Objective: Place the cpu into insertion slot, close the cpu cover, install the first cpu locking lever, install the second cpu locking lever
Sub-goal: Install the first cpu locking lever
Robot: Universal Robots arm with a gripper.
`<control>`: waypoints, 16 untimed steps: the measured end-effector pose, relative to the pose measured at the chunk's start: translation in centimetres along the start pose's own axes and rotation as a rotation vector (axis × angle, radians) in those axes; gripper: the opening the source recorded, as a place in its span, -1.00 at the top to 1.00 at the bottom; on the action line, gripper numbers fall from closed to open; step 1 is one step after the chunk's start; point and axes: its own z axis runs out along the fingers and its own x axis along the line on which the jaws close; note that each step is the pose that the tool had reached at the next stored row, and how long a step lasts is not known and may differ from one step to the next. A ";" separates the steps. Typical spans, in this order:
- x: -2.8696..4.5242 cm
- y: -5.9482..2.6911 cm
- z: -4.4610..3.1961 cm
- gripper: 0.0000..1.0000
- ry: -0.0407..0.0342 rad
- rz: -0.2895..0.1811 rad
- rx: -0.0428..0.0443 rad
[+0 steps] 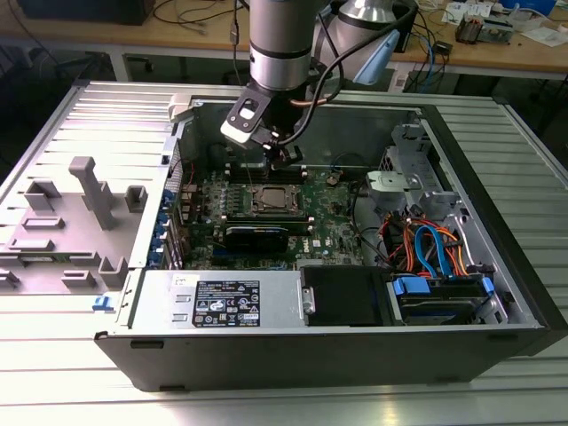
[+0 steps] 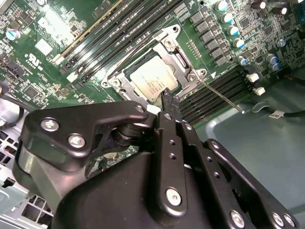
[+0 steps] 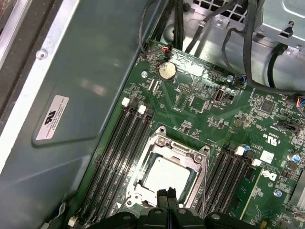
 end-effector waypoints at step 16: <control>0.03 -0.09 0.13 0.79 0.0060 -0.310 0.0127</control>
